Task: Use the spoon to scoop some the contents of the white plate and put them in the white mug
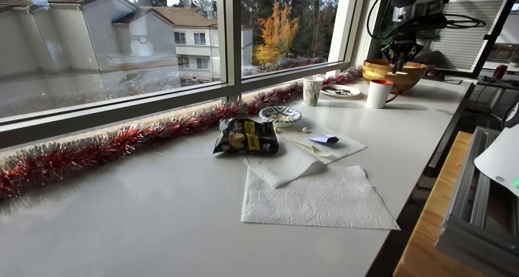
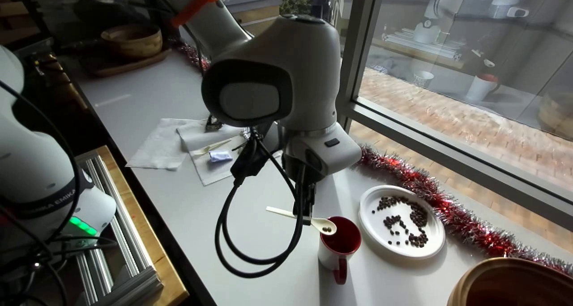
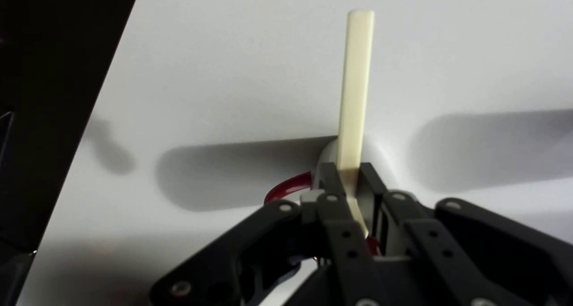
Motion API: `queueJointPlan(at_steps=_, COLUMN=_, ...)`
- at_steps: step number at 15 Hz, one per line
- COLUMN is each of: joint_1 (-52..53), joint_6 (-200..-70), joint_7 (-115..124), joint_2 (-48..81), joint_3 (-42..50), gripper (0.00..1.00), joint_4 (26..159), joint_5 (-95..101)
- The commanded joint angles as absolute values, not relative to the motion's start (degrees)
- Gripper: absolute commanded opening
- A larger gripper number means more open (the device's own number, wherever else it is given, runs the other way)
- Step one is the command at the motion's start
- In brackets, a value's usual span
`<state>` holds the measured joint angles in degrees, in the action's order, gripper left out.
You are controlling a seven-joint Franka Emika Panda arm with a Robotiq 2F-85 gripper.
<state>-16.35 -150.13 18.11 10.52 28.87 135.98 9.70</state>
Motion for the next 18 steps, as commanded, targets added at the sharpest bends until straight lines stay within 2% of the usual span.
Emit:
queueJointPlan(at_steps=1, joint_1=-15.28, joint_6=-148.53, joint_7=23.10, joint_2=14.90, joint_3=29.36, gripper=0.04, joint_4=132.03, joint_5=16.30)
queueJointPlan(at_steps=8, joint_1=-11.15, joint_6=-150.19, joint_7=29.39, joint_2=19.25, joint_3=32.12, gripper=0.04, joint_4=129.92, joint_5=24.92)
queueJointPlan(at_steps=14, joint_1=-4.51, joint_6=-150.51, joint_7=39.82, joint_2=19.45, joint_3=37.24, gripper=0.04, joint_4=130.06, joint_5=37.11)
queueJointPlan(at_steps=18, joint_1=-3.16, joint_6=-149.73, joint_7=44.18, joint_2=18.95, joint_3=37.39, gripper=0.04, joint_4=130.36, joint_5=44.30)
